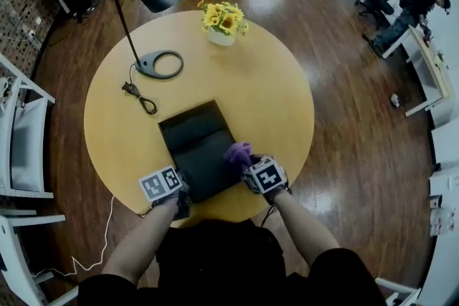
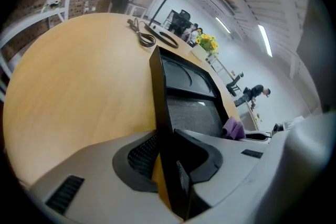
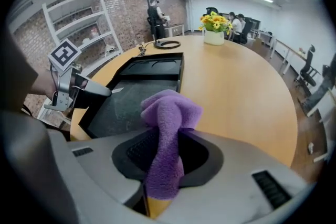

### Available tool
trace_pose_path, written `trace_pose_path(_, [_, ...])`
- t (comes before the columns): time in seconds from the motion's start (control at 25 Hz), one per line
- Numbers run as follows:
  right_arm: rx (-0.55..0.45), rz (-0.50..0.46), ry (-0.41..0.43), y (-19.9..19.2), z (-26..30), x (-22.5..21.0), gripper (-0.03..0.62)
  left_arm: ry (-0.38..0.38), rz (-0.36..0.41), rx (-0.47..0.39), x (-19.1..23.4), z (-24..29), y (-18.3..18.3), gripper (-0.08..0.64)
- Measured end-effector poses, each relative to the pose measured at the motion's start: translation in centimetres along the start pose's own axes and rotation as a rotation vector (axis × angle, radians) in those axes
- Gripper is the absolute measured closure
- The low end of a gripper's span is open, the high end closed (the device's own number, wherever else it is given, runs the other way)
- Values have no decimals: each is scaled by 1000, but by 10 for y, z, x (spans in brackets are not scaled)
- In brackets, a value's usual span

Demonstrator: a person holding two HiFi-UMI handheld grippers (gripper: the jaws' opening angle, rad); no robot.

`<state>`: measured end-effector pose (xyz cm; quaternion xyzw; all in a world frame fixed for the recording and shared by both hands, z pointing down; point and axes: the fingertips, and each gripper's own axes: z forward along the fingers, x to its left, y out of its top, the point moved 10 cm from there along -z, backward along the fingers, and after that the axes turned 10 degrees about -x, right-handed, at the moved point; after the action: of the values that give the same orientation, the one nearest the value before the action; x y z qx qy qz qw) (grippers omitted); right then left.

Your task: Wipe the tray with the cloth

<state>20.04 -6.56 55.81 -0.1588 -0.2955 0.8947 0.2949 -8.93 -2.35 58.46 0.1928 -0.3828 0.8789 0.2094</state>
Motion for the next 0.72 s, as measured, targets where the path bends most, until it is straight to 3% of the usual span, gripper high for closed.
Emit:
trace_pose_path(0.4, [85, -382, 157, 49, 28, -52, 480, 173, -377, -120, -37, -33, -64, 462])
trace_pose_path(0.56, [95, -489, 206, 65, 47, -59, 480, 183, -525, -119, -50, -36, -86, 457])
trace_pose_path(0.72, [60, -548, 249, 86, 55, -45, 482, 164, -571, -113, -52, -36, -89, 450])
